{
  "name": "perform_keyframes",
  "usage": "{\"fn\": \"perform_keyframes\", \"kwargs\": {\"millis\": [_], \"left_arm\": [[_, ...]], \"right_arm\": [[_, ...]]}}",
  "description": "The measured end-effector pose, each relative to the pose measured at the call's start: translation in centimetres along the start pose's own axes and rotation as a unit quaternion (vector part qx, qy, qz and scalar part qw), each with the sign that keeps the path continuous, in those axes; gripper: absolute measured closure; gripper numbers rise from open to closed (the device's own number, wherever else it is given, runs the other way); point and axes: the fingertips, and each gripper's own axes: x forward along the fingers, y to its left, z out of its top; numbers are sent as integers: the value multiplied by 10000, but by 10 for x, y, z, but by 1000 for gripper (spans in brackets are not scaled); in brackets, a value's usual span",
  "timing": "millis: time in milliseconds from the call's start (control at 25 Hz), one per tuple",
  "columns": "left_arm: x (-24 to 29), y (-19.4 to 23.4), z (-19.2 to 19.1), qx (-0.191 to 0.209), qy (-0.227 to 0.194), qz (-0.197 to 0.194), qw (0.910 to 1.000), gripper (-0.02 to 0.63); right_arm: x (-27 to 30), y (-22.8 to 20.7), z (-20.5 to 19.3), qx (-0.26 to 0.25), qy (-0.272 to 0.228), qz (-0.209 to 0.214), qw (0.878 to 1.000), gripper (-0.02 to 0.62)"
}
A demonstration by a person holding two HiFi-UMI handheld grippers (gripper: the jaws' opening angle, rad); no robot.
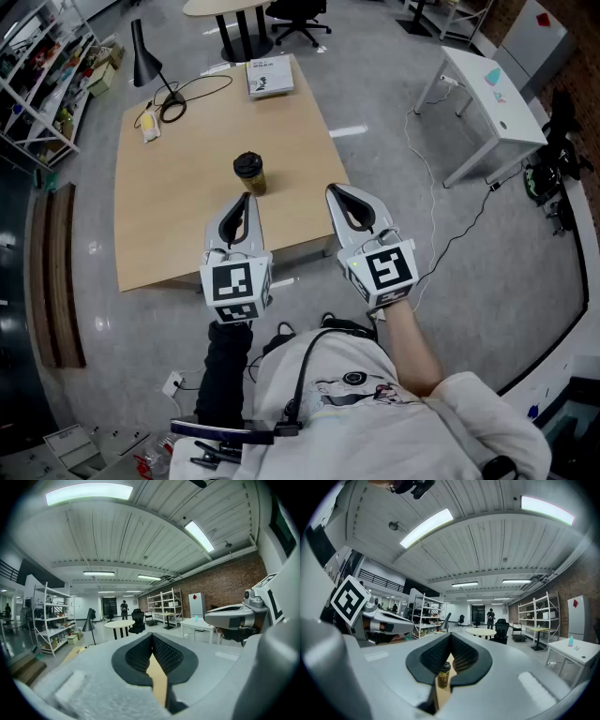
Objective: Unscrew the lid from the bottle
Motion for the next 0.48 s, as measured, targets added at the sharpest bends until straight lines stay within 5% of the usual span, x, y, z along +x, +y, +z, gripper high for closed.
{"fn": "perform_keyframes", "kwargs": {"millis": [480], "left_arm": [[23,22,-75,-219,509,331,9979,607]], "right_arm": [[-13,-36,-24,574,-156,228,9980,586]]}}
